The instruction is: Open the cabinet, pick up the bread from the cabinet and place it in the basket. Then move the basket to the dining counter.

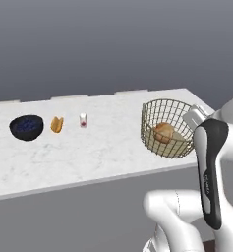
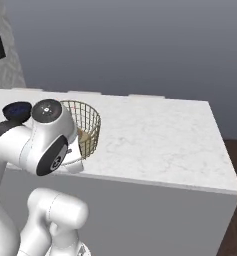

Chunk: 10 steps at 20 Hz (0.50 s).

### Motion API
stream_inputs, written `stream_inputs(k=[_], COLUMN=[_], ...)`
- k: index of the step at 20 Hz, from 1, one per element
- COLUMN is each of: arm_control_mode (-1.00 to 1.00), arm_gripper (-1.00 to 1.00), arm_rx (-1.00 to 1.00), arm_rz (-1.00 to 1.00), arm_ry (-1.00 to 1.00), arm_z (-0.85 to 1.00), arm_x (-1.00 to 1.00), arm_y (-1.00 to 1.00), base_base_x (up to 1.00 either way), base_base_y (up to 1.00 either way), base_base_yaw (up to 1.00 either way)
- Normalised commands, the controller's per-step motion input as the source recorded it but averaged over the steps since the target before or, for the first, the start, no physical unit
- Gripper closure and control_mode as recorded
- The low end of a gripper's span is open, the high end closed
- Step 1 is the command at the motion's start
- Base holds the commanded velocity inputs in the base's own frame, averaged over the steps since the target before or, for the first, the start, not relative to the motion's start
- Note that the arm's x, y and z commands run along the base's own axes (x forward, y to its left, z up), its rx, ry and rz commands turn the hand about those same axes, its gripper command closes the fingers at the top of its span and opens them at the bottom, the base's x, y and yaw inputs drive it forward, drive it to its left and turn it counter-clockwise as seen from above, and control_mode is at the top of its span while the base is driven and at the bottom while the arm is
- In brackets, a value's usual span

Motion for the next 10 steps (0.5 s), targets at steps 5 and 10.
stream_inputs(k=[5,10], arm_control_mode=[1.0,1.0], arm_gripper=[1.0,1.0], arm_rx=[0.0,0.0], arm_rz=[0.0,0.0], arm_ry=[0.0,0.0], arm_z=[0.0,0.0], arm_x=[0.0,0.0], arm_y=[0.0,0.0], base_base_x=[0.83,0.27], base_base_y=[0.0,0.0], base_base_yaw=[0.0,0.0])
